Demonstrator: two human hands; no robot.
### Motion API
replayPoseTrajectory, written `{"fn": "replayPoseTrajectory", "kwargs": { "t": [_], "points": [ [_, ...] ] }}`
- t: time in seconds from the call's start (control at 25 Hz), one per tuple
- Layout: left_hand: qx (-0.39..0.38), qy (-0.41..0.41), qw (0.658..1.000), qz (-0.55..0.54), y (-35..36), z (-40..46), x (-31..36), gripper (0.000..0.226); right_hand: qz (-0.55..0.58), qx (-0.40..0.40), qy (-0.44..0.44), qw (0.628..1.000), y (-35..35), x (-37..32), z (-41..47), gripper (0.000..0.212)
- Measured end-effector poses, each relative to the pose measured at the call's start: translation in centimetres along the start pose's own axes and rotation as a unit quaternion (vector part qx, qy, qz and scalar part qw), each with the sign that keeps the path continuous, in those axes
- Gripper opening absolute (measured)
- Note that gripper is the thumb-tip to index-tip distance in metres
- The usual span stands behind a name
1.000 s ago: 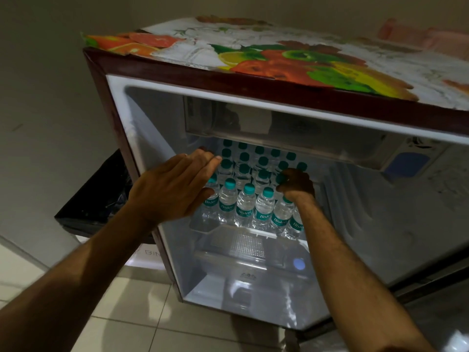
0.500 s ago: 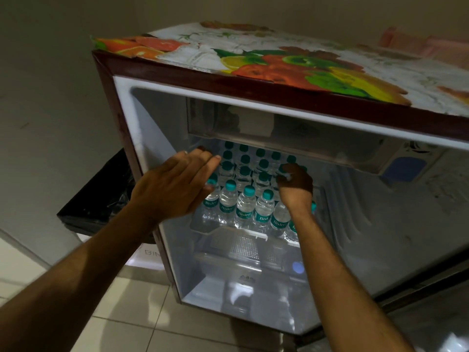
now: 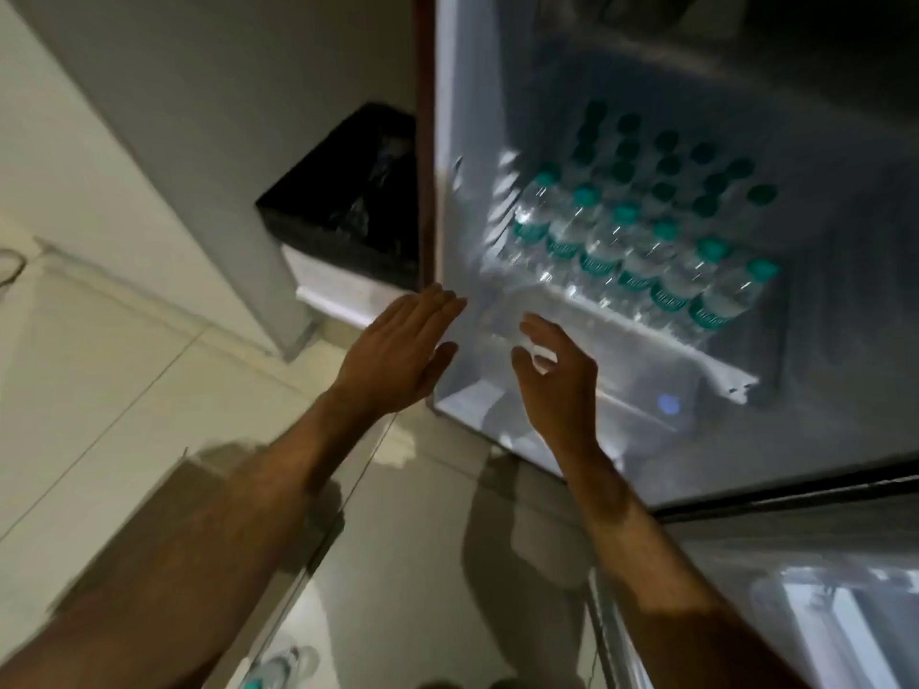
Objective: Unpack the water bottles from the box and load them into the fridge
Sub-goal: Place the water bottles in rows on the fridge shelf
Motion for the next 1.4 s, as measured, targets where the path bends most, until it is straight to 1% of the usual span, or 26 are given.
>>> {"fn": "replayPoseTrajectory", "kwargs": {
  "t": [0.12,0.2,0.28,0.36,0.44,0.52,0.6,0.72,0.8,0.88,0.96,1.04,1.12,1.16,1.24,1.32,1.4],
  "points": [
    [-0.085,-0.088,0.992,-0.042,1.7,-11.6,-1.1,0.048,-0.015,-0.09,0.038,0.995,4.1,3.3,-5.3,0.04],
    [-0.159,-0.124,0.978,-0.047,2.5,-19.4,-1.4,0.047,-0.029,-0.141,0.046,0.989,7.1,6.1,-9.2,0.038],
    [-0.225,-0.15,0.962,-0.045,3.2,-26.6,-1.5,0.045,-0.04,-0.214,0.067,0.974,10.6,9.3,-13.5,0.04],
    [-0.27,-0.206,0.938,-0.061,3.6,-32.6,-1.3,0.041,-0.075,-0.284,0.073,0.953,14.0,12.6,-17.9,0.041],
    [-0.294,-0.236,0.924,-0.066,4.3,-37.8,-0.9,0.037,-0.106,-0.339,0.061,0.933,16.7,15.2,-22.5,0.042],
    [-0.326,-0.278,0.902,-0.049,5.0,-42.7,-0.2,0.039,-0.107,-0.384,0.025,0.917,19.5,17.3,-27.0,0.041],
    [-0.346,-0.325,0.879,-0.038,5.8,-47.2,0.4,0.04,-0.128,-0.433,-0.011,0.892,22.3,19.2,-30.7,0.04],
    [-0.383,-0.375,0.844,-0.032,7.0,-52.9,1.5,0.043,-0.156,-0.51,-0.039,0.845,25.9,21.6,-35.4,0.04],
    [-0.397,-0.398,0.827,-0.02,7.6,-55.8,1.8,0.045,-0.159,-0.545,-0.073,0.82,28.0,22.6,-38.1,0.043],
    [-0.391,-0.431,0.813,-0.009,8.0,-57.9,1.7,0.048,-0.165,-0.564,-0.117,0.8,29.7,23.3,-40.2,0.05],
    [-0.386,-0.436,0.813,0.007,8.5,-59.0,1.5,0.049,-0.186,-0.578,-0.158,0.779,31.2,23.9,-41.7,0.06],
    [-0.41,-0.417,0.811,0.022,9.1,-59.6,1.4,0.044,-0.223,-0.6,-0.181,0.747,32.4,24.9,-42.9,0.07],
    [-0.428,-0.407,0.806,0.038,9.9,-60.1,1.2,0.041,-0.257,-0.601,-0.221,0.724,32.9,25.7,-43.4,0.069],
    [-0.431,-0.404,0.806,0.047,10.2,-60.1,1.0,0.041,-0.265,-0.59,-0.245,0.722,33.0,26.0,-43.2,0.066],
    [-0.434,-0.392,0.809,0.053,10.7,-59.5,0.7,0.046,-0.255,-0.556,-0.26,0.748,32.3,26.2,-42.2,0.056],
    [-0.438,-0.374,0.817,0.042,10.9,-57.5,0.7,0.049,-0.23,-0.522,-0.222,0.791,30.4,26.2,-40.3,0.051],
    [-0.418,-0.353,0.837,0.019,10.6,-53.8,1.0,0.042,-0.201,-0.487,-0.177,0.831,27.4,25.8,-37.6,0.044]
  ]
}}
Point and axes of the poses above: each hand's wrist, its own z-axis towards the middle knuckle, its own y-axis out of the palm, x = y × z, the point moved 3 cm from there along z, towards the middle knuckle, and after that the axes turned 1 degree about x, right-handed, at the moved point
